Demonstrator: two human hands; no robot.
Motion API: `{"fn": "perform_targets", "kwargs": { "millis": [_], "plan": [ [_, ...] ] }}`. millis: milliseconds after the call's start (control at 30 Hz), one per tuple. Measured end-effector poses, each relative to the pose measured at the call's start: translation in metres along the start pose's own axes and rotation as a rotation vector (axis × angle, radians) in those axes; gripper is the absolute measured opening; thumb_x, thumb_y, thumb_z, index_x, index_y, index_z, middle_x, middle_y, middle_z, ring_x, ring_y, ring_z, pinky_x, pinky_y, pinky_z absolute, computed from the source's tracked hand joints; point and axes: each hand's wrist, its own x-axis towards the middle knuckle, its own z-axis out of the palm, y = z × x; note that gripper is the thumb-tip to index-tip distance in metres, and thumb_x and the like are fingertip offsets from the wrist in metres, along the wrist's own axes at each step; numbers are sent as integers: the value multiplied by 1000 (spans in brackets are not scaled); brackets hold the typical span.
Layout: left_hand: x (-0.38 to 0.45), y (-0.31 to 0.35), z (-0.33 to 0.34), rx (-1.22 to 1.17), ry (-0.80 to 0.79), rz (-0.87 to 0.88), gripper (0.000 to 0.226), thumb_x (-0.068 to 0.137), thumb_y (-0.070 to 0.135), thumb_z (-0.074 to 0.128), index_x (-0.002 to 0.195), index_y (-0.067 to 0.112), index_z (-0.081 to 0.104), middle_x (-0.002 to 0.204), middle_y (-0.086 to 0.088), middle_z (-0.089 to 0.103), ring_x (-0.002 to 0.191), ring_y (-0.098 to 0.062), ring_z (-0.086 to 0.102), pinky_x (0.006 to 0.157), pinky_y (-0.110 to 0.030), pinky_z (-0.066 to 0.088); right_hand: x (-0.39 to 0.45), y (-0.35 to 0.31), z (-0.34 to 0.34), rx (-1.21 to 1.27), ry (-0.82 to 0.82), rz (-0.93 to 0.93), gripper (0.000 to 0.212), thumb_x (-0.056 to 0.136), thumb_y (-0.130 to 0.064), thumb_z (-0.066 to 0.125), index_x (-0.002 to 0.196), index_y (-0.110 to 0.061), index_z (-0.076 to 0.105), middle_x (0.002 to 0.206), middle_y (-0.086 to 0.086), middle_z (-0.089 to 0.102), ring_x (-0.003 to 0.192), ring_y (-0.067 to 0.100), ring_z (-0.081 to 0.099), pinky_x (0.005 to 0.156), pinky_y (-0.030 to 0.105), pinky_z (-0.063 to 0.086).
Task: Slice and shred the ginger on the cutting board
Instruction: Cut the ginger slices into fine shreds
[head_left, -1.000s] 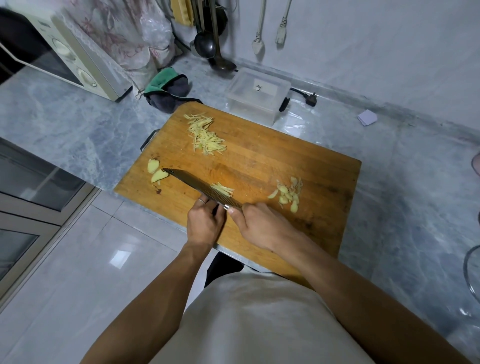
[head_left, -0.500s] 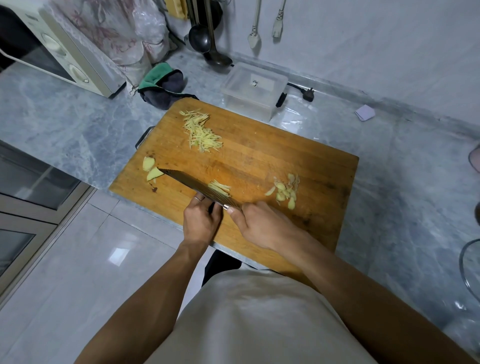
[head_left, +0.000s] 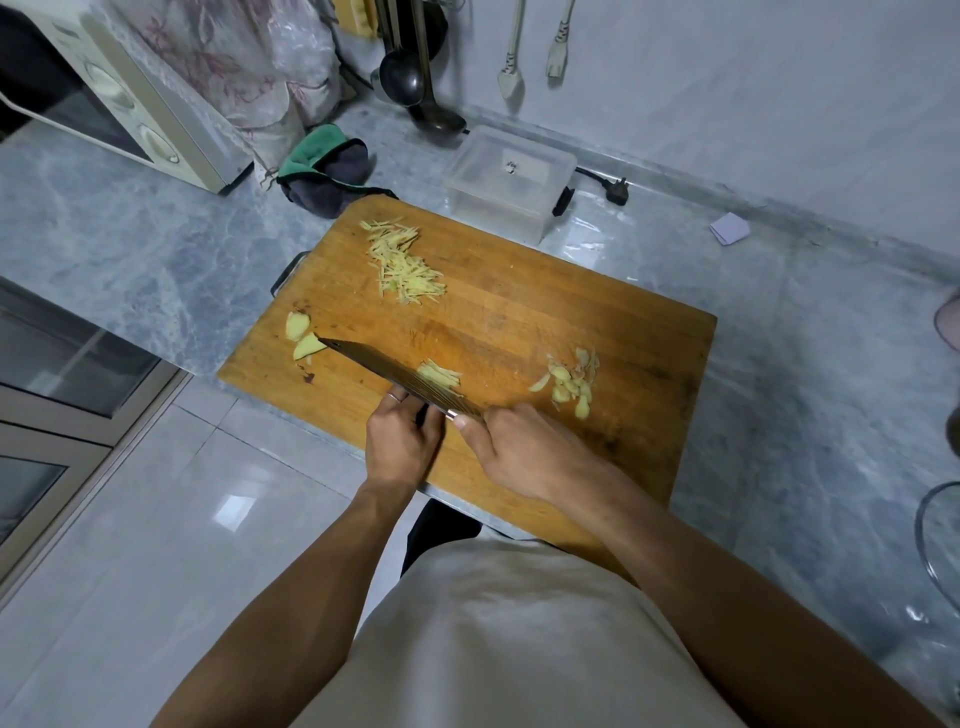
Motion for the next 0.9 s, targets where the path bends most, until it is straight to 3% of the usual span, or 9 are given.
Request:
{"fn": "perform_targets", "kwargs": {
  "millis": [167, 333, 533, 700, 900],
  "plan": [
    [1, -4, 2, -1, -1, 23, 32, 83, 19, 47, 68, -3, 66, 78, -21, 67, 60, -35, 63, 53, -24, 42, 5, 0, 5, 10, 12, -1, 53, 107, -53, 26, 83, -14, 52, 67, 4, 49, 59, 27, 51, 55, 32, 37],
    [0, -5, 1, -5, -24, 19, 38, 83, 23, 43, 73, -4, 68, 83, -24, 68, 64, -37, 66, 57, -30, 51, 3, 2, 8, 17, 20, -6, 49, 107, -52, 26, 86, -15, 50, 73, 5, 51, 63, 27, 50, 57, 32, 36],
    [-1, -4, 2, -12, -27, -21, 18, 80, 8, 57, 77, -4, 70, 83, -23, 68, 70, -38, 66, 64, -25, 43, -3, 5, 3, 37, 24, -20, 55, 107, -52, 28, 81, -12, 55, 67, 4, 51, 58, 24, 52, 55, 31, 38],
    [0, -5, 2, -13, -9, 4, 38, 83, 24, 45, 74, -4, 69, 79, -24, 67, 66, -38, 64, 59, -28, 46, 0, 4, 3, 20, 2, -21, 55, 107, -53, 27, 82, -12, 55, 70, 6, 55, 57, 22, 49, 55, 31, 36],
    [-1, -6, 2, 10, -53, -15, 15, 78, 6, 58, 72, -4, 68, 84, -23, 69, 67, -36, 66, 57, -26, 46, 9, -2, 9, 9, 15, -3, 51, 107, -53, 26, 90, -14, 53, 80, 10, 54, 69, 30, 52, 58, 33, 37]
  ]
}}
